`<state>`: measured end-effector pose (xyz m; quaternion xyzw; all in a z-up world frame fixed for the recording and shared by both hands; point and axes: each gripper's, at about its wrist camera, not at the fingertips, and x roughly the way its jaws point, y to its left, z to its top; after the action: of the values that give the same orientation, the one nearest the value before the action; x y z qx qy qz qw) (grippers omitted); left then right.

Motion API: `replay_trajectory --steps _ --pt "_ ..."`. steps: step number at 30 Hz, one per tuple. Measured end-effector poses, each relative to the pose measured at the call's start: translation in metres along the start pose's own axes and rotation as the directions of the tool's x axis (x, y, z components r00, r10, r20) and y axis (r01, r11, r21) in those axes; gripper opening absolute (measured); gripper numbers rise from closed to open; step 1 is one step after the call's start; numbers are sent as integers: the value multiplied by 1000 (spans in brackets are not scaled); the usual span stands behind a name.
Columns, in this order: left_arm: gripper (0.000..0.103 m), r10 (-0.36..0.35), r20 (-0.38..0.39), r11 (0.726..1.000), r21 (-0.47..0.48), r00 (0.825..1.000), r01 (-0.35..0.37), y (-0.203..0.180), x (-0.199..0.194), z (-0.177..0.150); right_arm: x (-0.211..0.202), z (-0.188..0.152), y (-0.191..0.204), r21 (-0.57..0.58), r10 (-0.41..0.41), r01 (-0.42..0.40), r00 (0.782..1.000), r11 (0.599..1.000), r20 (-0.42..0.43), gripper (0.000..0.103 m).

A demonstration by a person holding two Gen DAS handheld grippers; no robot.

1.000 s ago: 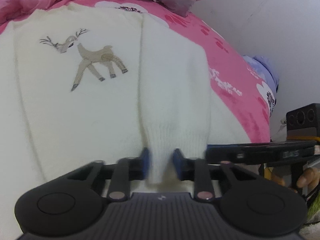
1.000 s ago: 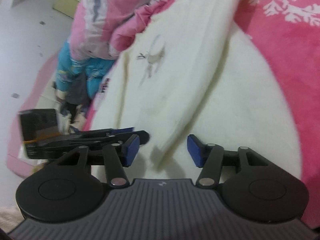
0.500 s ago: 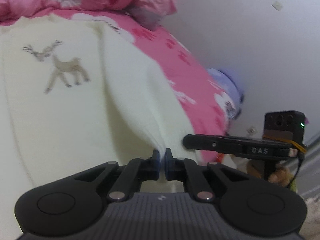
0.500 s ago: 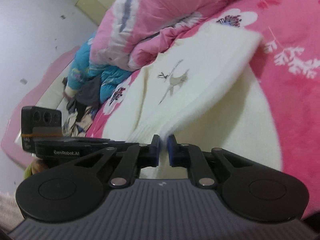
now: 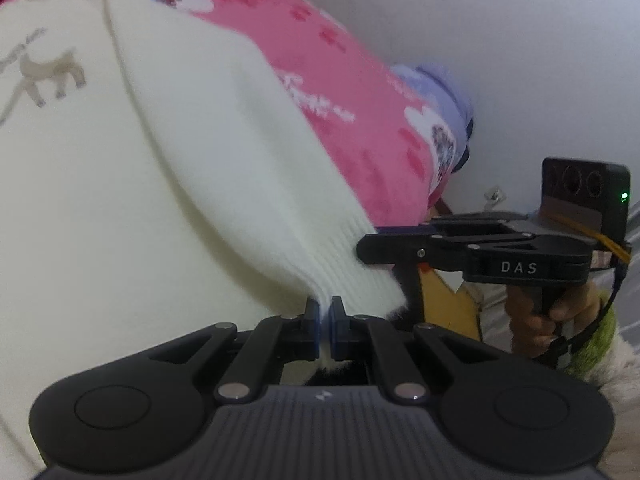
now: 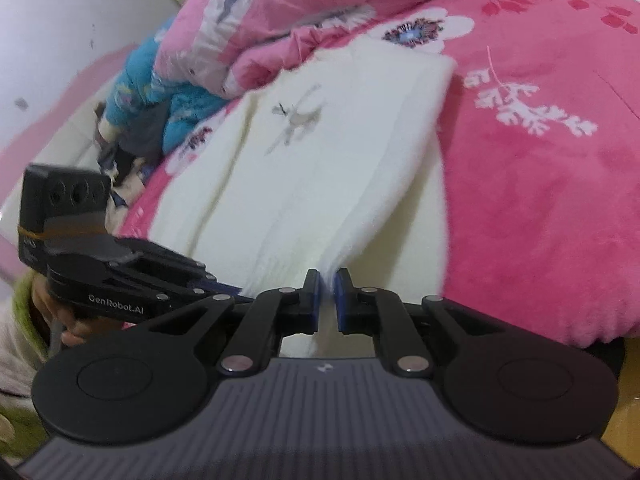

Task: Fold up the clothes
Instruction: 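Grasp the folded sweater side with both grippers, fold it over, release, then close both grippers on the collar end of the folded sweater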

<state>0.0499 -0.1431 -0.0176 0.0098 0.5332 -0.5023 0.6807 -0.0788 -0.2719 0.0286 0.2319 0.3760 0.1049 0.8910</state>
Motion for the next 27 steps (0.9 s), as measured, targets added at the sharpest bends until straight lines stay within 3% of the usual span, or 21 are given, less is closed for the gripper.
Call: replay_trajectory --steps 5,9,13,19,20,23,25,27 --pt "5 -49 18 998 42 999 48 -13 -1 4 -12 -4 -4 -60 -29 29 1000 998 -8 6" --pt "5 -26 -24 998 51 999 27 -13 18 1 -19 -10 -8 -102 -56 53 998 993 -26 6" --pt "5 -10 -61 999 40 998 12 -6 36 -4 -2 -27 -16 -162 -149 132 985 978 -92 6" --pt "7 -20 -92 998 52 996 25 -1 39 -11 -9 -39 -11 -248 -186 159 978 956 -90 11" --pt "9 -22 -109 998 48 994 27 0 39 -13 -9 -42 -13 -251 -187 157 977 955 -102 13" --pt "28 -18 -145 997 77 989 30 -1 29 -16 -18 -44 -18 -221 -154 124 980 967 -124 22" --pt "40 -3 -130 994 109 991 18 -3 11 -13 -31 -40 -21 -194 -129 103 984 975 -124 44" --pt "50 22 -81 992 129 996 -11 -1 -9 -1 -47 -32 -26 -162 -111 98 991 982 -76 52"
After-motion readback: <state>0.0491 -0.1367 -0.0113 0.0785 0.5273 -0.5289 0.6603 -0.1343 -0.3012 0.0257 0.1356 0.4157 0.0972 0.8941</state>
